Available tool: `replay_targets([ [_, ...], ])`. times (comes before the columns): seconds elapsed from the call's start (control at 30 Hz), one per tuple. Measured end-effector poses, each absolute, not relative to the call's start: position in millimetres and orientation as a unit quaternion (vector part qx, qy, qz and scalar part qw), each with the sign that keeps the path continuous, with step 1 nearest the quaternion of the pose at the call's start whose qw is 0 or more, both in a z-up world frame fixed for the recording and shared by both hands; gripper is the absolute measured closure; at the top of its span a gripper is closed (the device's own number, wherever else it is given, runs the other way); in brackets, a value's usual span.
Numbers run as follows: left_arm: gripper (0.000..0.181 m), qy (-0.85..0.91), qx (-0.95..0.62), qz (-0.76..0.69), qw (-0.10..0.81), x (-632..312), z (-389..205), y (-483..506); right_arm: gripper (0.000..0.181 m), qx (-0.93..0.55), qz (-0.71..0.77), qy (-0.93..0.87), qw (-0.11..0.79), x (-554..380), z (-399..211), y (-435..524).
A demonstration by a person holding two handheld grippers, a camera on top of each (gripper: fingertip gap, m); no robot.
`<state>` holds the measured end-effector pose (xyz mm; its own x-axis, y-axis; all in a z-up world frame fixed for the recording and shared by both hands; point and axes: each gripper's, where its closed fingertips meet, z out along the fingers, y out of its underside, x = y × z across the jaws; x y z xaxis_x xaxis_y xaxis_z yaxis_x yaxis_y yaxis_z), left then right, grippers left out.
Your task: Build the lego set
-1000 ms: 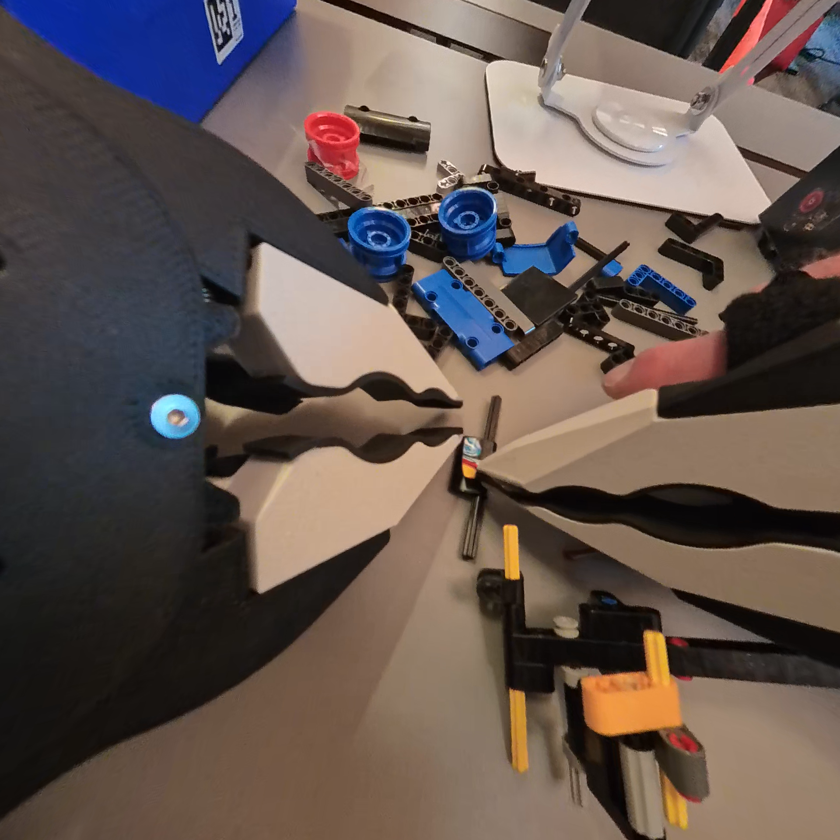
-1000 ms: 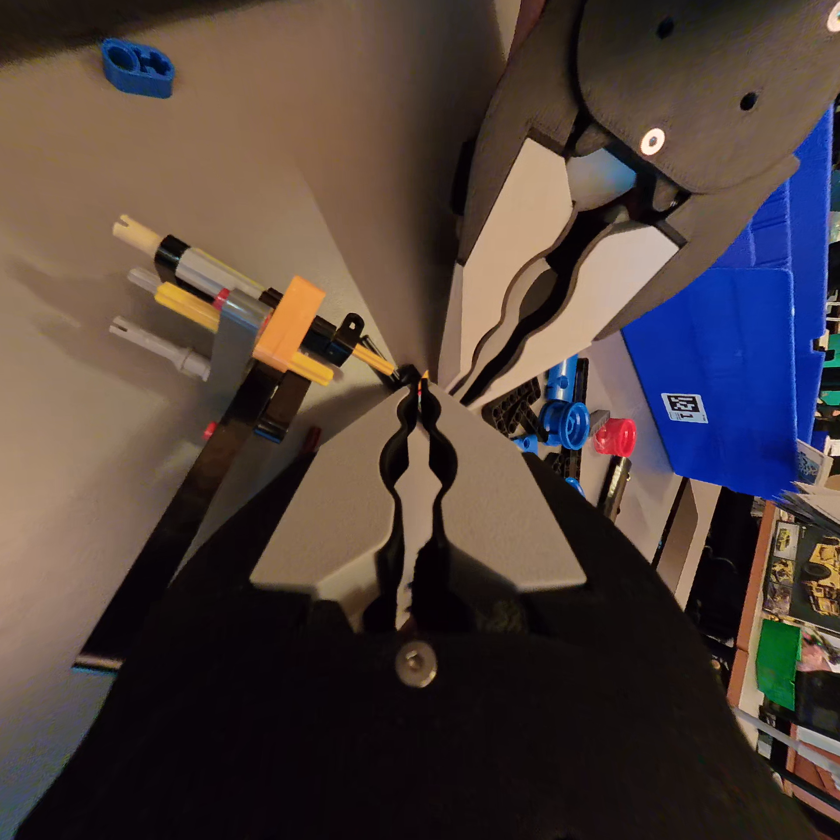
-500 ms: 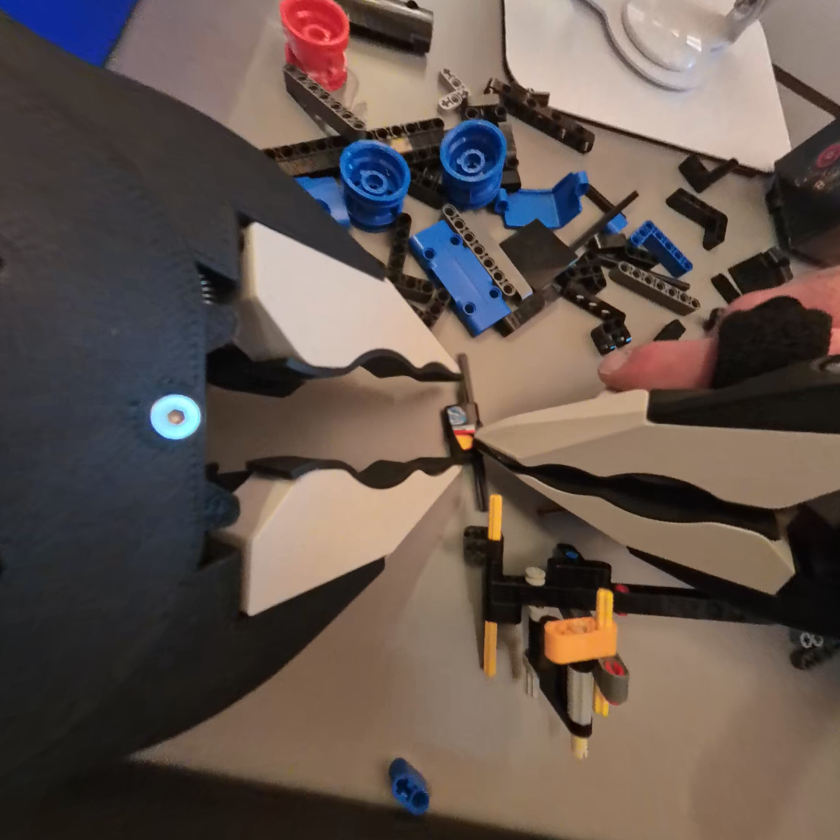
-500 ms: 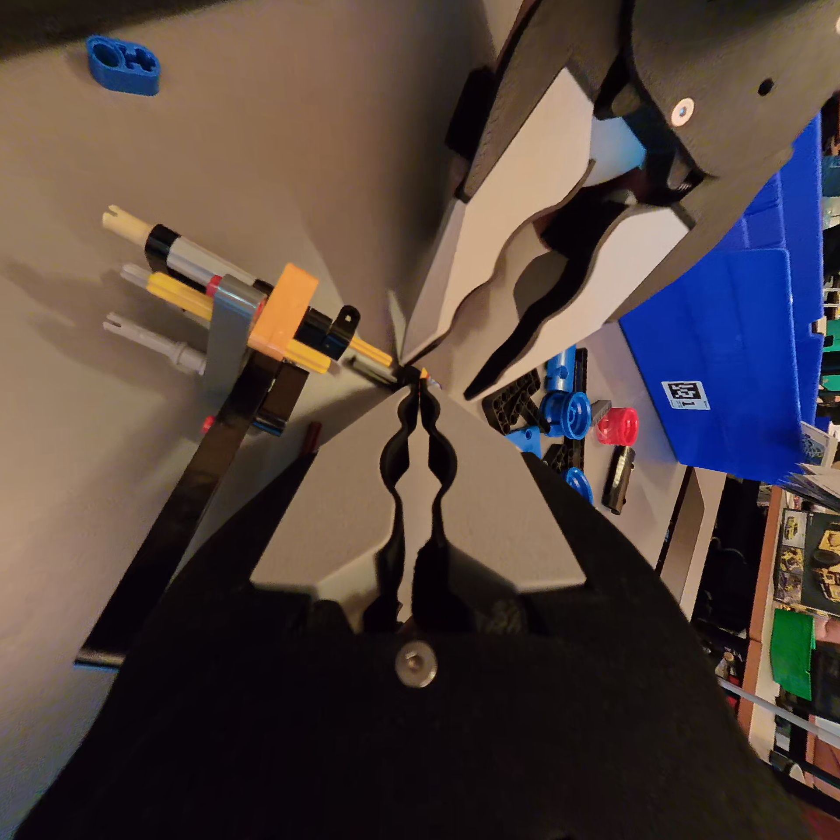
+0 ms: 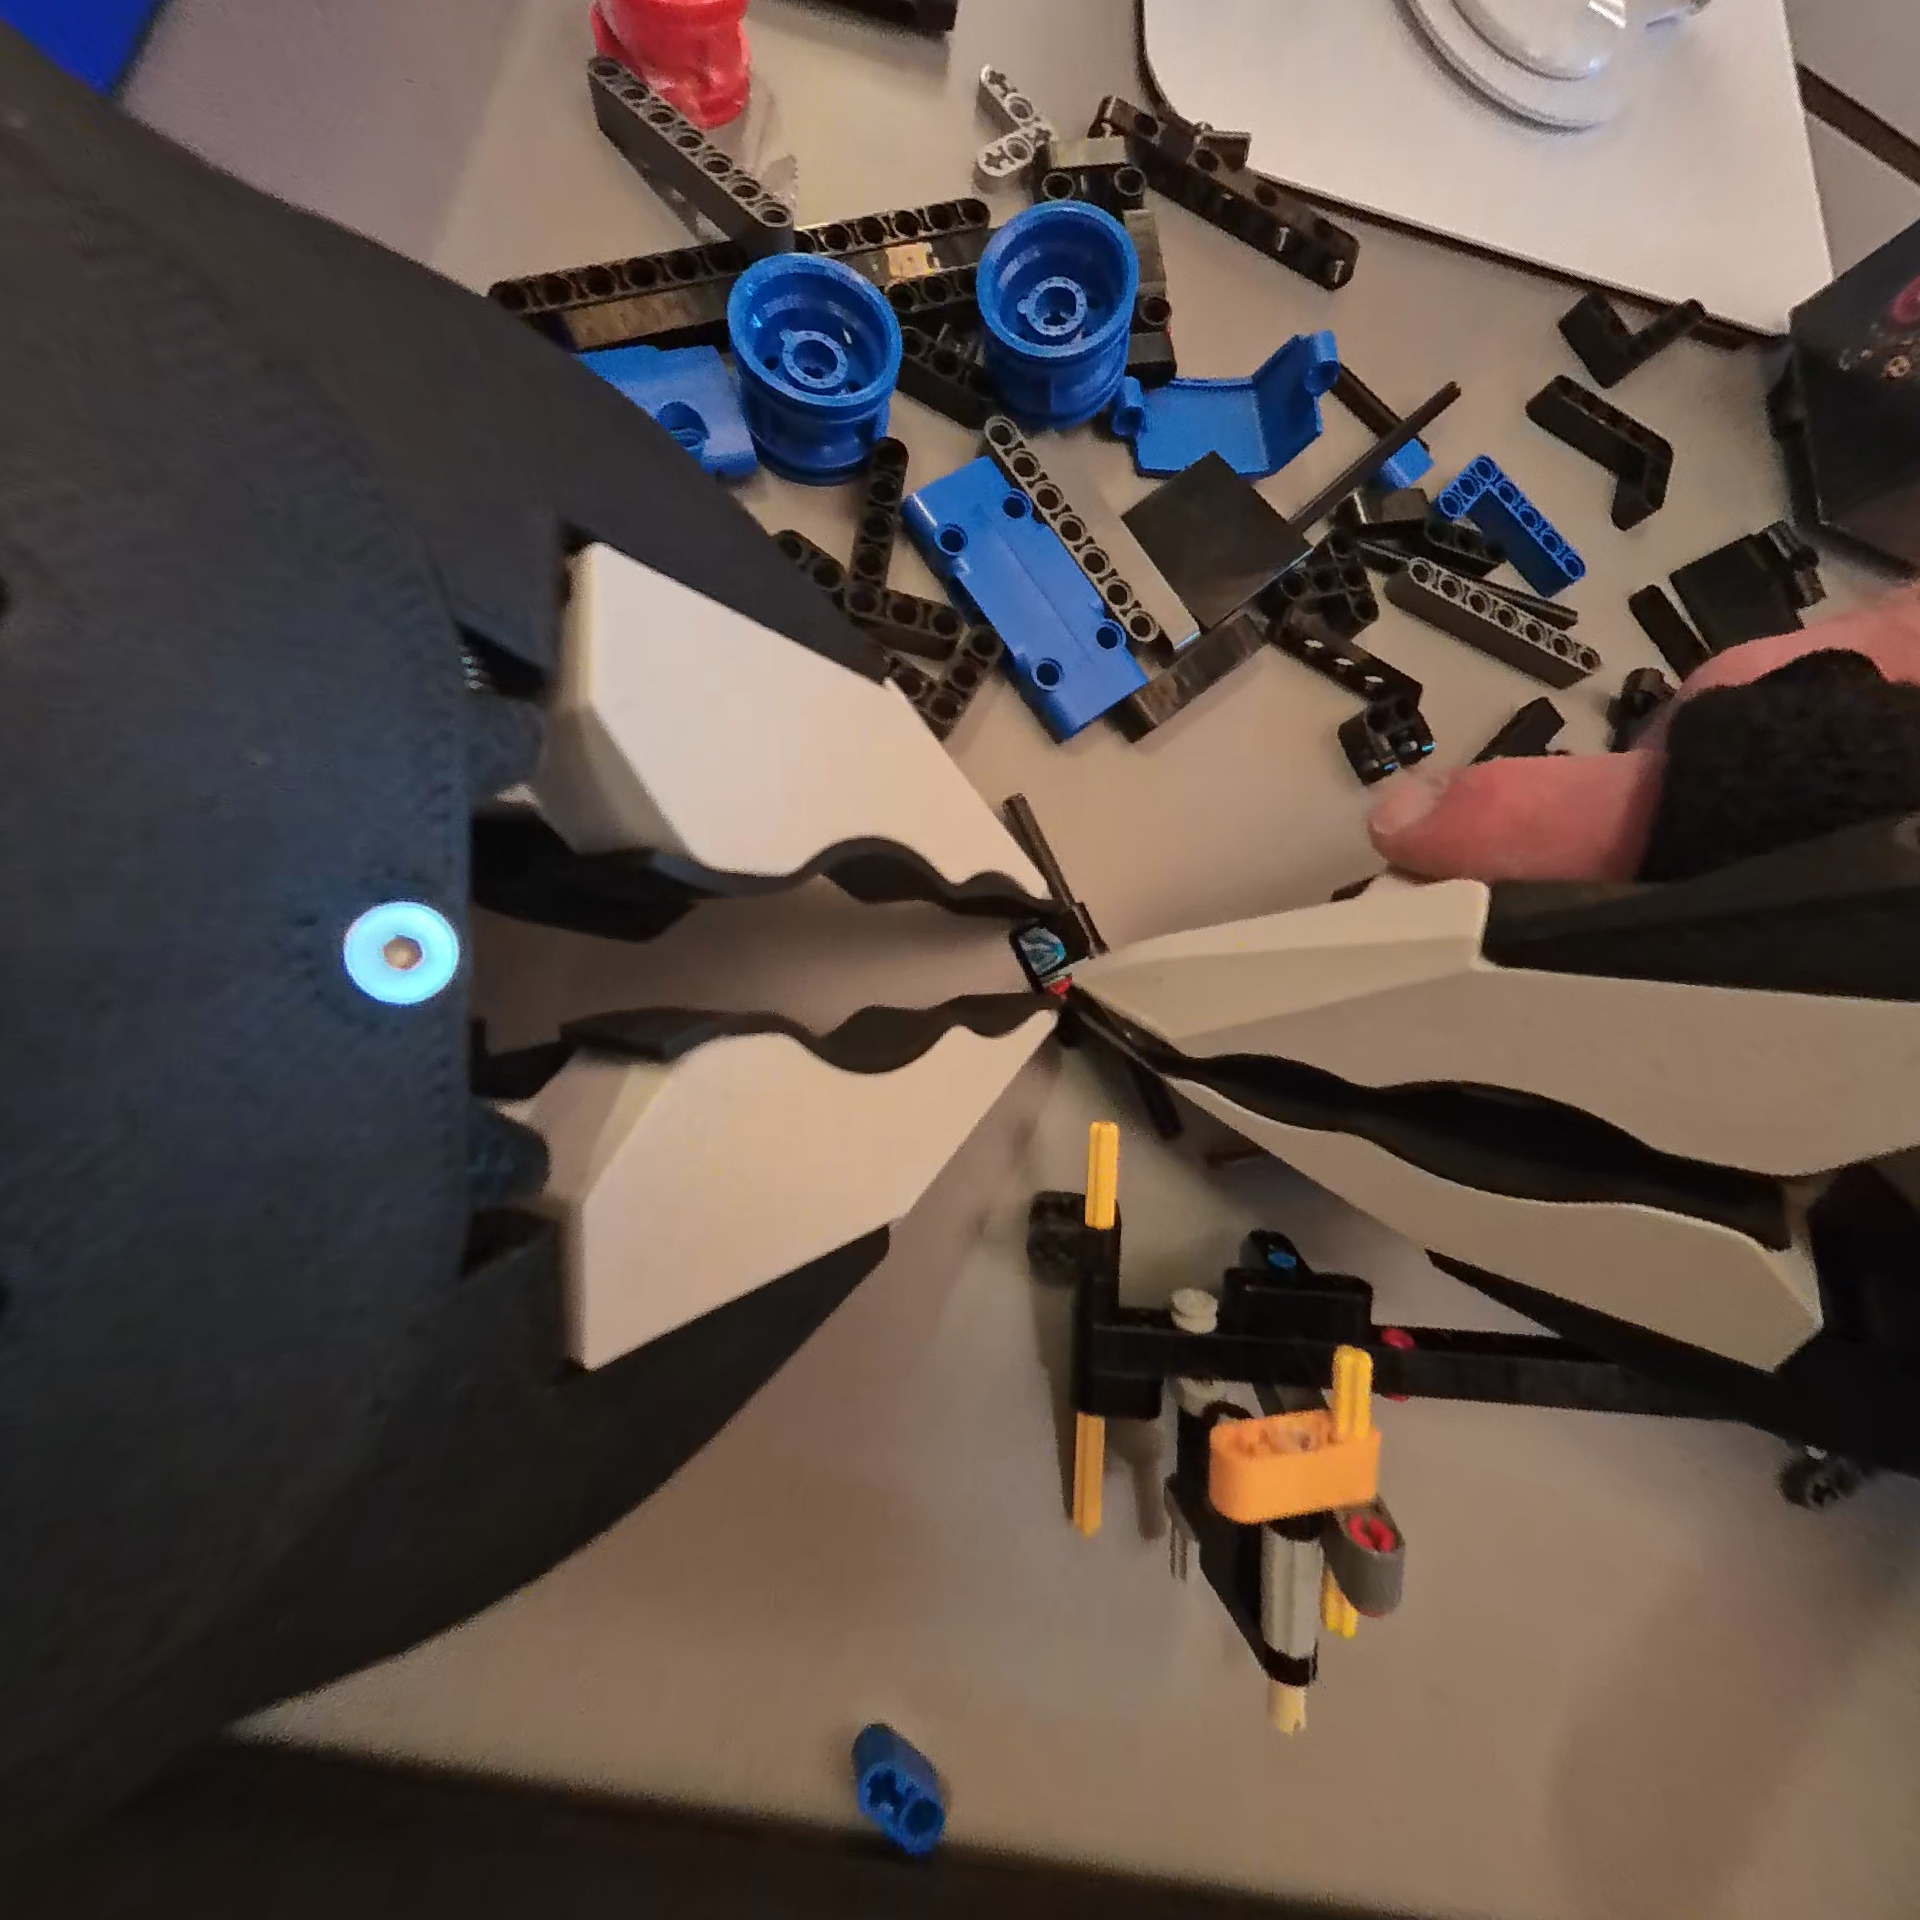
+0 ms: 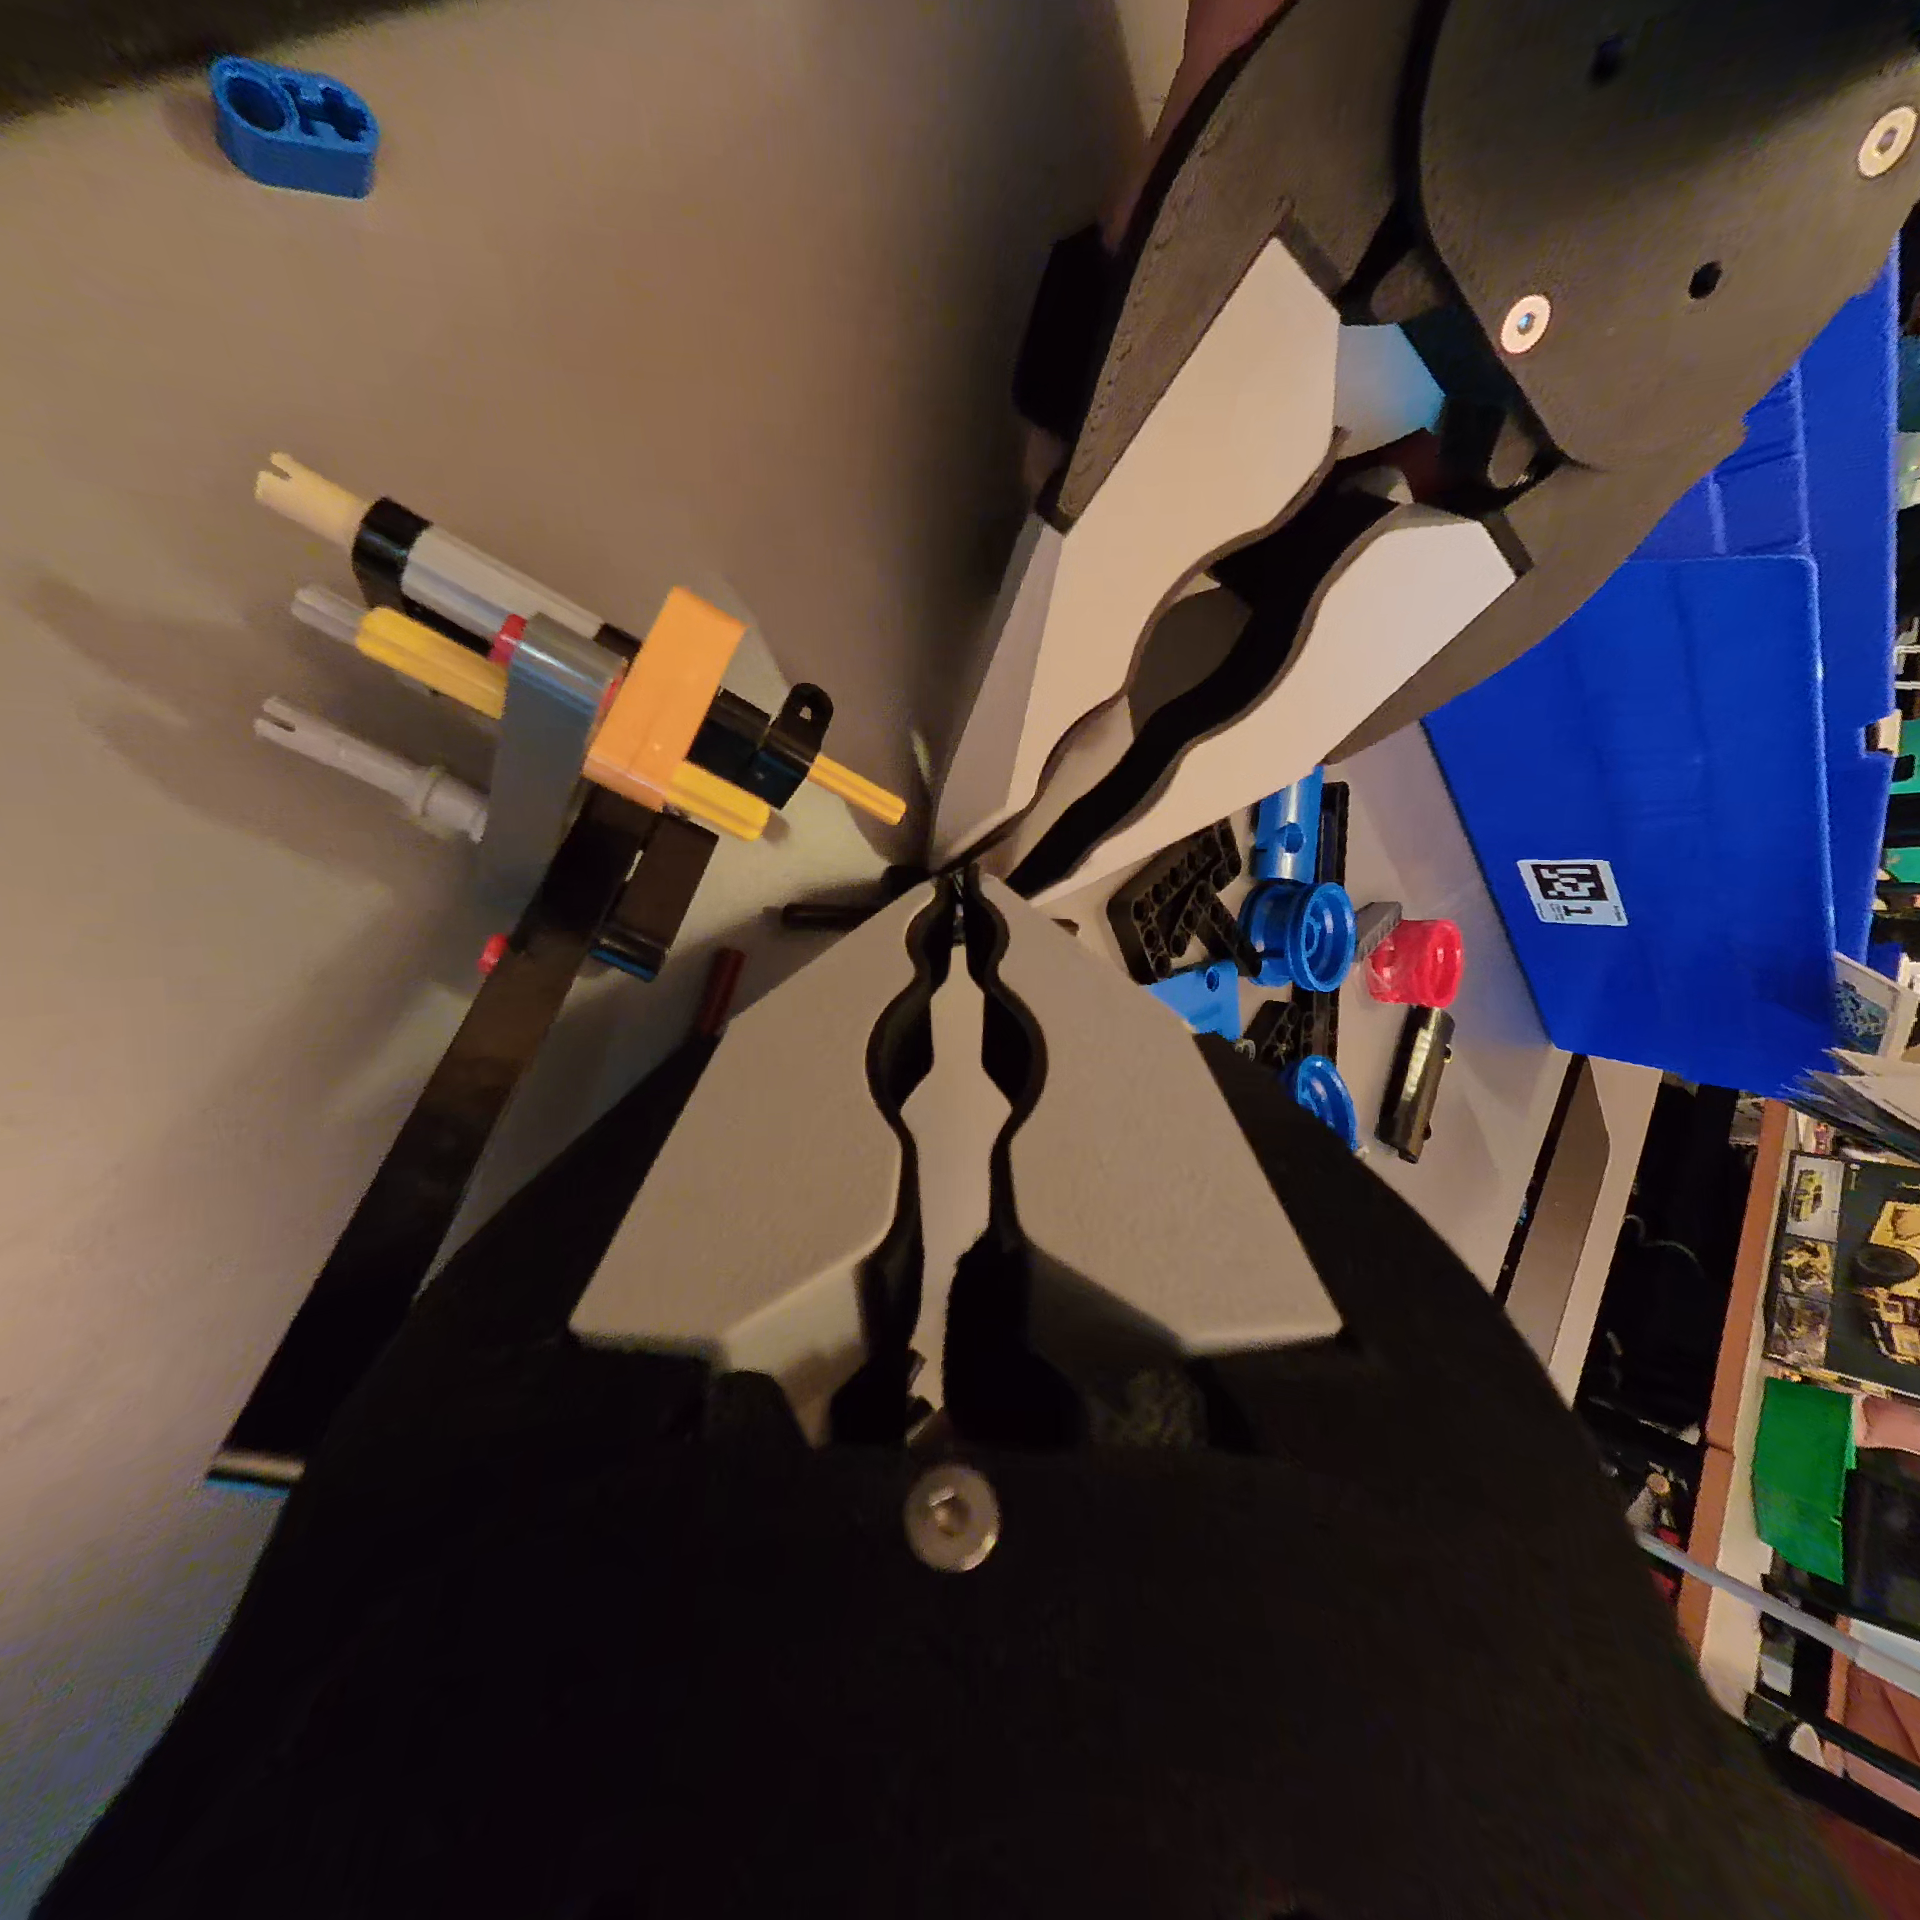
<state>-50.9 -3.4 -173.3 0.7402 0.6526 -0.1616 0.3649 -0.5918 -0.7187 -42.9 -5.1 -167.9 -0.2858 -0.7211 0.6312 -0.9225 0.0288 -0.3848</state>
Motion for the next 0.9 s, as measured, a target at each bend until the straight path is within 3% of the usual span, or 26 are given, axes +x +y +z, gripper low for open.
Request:
replay_targets([
  [0.23,0.165,-0.296,-0.866,0.211,0.343,-51.6,-172.9,-4.1,0.180,0.578,0.381,-0.710,0.129,-45.6,-167.9,-3.5],
  [0.57,0.145,-0.249,-0.883,0.256,0.305,-57.5,-167.8,-7.5,0.178,0.570,0.393,-0.711,0.123,-48.2,-167.3,-1.0],
  [0.9,0.163,-0.203,-0.902,0.221,0.310,-60.8,-171.8,7.7,0.177,0.570,0.394,-0.711,0.123,-52.4,-166.8,3.1],
])
